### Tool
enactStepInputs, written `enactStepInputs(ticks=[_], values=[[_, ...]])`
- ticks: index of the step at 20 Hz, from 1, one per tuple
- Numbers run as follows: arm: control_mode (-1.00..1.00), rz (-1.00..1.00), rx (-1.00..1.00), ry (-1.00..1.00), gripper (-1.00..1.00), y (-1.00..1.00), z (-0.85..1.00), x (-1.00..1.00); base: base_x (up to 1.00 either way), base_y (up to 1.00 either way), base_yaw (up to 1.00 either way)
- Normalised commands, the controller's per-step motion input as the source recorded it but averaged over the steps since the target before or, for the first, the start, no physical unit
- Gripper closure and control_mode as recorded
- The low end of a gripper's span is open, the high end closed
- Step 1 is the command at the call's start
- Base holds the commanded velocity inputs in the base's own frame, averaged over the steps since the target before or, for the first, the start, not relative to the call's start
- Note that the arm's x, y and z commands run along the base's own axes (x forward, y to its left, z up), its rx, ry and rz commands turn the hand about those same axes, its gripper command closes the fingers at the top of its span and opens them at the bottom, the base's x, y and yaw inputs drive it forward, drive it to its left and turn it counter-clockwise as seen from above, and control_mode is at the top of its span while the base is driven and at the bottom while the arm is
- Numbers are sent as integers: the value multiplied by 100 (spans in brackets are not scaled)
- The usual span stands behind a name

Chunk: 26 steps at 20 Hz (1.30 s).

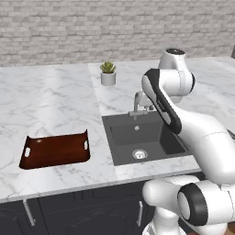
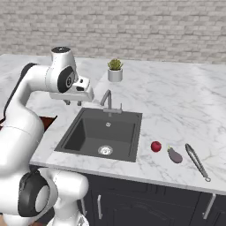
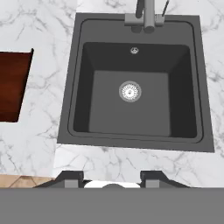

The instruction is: Pick up all produce items and place them in the sink. Turn on the sink faucet to wash them. Then turn the sink off and put them in the tray.

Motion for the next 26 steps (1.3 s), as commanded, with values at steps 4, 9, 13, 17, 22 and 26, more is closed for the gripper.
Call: enactStepInputs(ticks=[4,9,13,17,22,26], values=[[-100,0,0,-3,-100,-27,0,-26,0,0,0],[-100,-1,1,2,-100,-77,-8,-37,0,0,0],[-100,-1,4,7,-100,-89,-14,-20,0,0,0],[-100,0,4,6,-100,-93,-14,-5,0,0,0],[-100,0,4,10,-100,-82,-8,0,0,0,0],[-100,0,3,8,-100,-72,-15,0,0,0,0]])
